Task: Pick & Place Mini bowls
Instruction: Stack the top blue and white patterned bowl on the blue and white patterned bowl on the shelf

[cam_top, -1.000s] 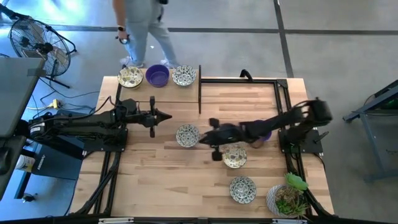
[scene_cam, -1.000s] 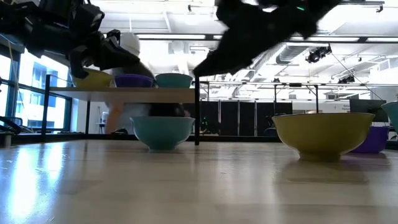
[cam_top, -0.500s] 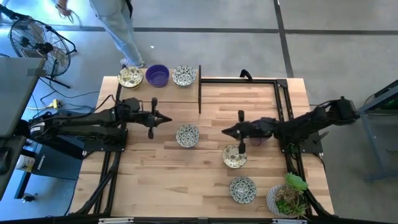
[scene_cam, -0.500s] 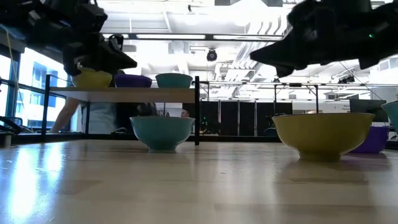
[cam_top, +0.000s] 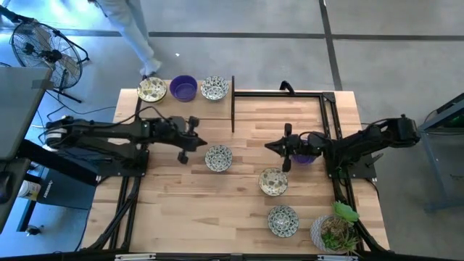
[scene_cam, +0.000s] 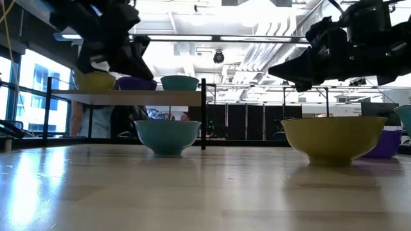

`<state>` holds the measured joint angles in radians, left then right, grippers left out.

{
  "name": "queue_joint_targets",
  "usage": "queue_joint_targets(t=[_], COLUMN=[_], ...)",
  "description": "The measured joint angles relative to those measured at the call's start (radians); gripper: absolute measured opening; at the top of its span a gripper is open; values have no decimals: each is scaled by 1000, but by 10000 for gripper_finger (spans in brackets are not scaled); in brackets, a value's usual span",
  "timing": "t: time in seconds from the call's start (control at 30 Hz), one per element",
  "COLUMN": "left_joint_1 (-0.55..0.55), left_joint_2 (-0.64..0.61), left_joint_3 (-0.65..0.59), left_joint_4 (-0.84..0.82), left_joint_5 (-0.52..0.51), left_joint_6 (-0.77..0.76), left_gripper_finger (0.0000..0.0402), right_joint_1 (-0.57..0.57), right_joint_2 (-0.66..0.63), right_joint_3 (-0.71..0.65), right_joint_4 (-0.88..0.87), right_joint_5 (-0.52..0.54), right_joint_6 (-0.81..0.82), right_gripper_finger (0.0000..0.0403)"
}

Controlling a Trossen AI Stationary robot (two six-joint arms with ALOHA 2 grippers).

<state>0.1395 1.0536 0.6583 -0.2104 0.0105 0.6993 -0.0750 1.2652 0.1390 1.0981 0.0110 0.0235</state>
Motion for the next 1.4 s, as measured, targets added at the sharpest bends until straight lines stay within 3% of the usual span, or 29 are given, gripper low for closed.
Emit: queue_joint_targets(t=[0.33, 0.57, 0.83, 1.4], left_joint_1=[-164, -239, -245, -245], left_joint_2=[182, 302, 394, 513], left_joint_3=[235, 321, 367, 391], left_joint_4=[-332, -439, -451, -391], left_joint_5=[-105, -105, -99, -55], left_joint_6=[-49, -132, -252, -561], left_gripper_finger=[6, 72, 131, 134], right_joint_1=[1, 1, 1, 1], right_joint_2=[0, 1, 1, 1], right_joint_3=[0, 0, 0, 0], right_joint_4=[-1, -1, -2, -2], right_joint_5=[-1, -1, -1, -4], right_joint_6=[-3, -5, -5, -5], right_gripper_finger=[2, 1, 2, 1])
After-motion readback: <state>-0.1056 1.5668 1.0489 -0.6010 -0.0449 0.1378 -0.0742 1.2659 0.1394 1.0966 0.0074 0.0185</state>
